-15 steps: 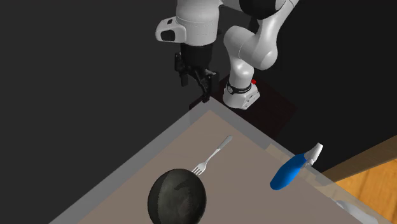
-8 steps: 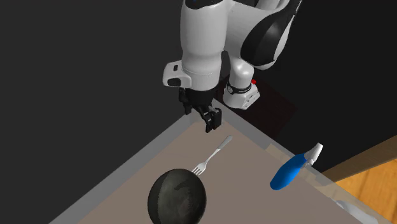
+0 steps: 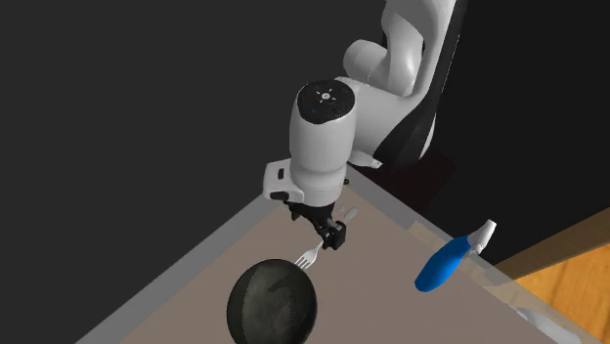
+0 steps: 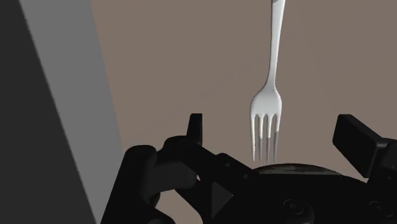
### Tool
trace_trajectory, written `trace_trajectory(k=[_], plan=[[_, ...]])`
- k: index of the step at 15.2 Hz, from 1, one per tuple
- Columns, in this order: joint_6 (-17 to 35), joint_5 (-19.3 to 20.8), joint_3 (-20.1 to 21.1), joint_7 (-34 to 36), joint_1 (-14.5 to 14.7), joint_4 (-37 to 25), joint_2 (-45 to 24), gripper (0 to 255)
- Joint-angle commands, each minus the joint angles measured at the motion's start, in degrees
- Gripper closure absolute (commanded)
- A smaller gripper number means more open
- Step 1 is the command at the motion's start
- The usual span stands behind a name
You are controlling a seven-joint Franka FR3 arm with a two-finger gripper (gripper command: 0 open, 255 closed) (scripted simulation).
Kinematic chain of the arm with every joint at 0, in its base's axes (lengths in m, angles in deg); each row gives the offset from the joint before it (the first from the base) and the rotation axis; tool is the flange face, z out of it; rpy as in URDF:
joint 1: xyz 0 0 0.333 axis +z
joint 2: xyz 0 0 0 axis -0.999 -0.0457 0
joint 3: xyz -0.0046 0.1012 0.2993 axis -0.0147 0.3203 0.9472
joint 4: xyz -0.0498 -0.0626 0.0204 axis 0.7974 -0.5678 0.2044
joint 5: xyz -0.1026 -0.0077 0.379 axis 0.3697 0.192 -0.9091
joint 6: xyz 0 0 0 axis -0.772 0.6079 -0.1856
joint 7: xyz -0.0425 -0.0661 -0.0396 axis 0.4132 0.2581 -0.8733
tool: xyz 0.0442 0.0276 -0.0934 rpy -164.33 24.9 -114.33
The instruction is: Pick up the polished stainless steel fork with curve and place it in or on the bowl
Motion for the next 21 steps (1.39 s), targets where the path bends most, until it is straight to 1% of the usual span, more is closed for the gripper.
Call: trace_trajectory(k=[1, 2, 7, 10, 18, 19, 21], plan=[[3.3, 2.2, 1.7, 2.4, -0.6, -0.9, -4.6, 0], [4.9, 3.7, 2.6, 4.0, -0.8, -1.5, -7.0, 0], [8.7, 6.1, 3.1, 5.9, -1.2, -0.9, -10.5, 0], [11.7, 8.5, 3.3, 7.6, -1.5, -0.4, -13.4, 0], [11.7, 8.5, 3.3, 7.6, -1.5, -0.4, -13.4, 0], [11.7, 8.5, 3.3, 7.6, -1.5, -0.4, -13.4, 255], [11.6, 8.4, 3.3, 7.6, -1.5, -0.4, -13.4, 255]])
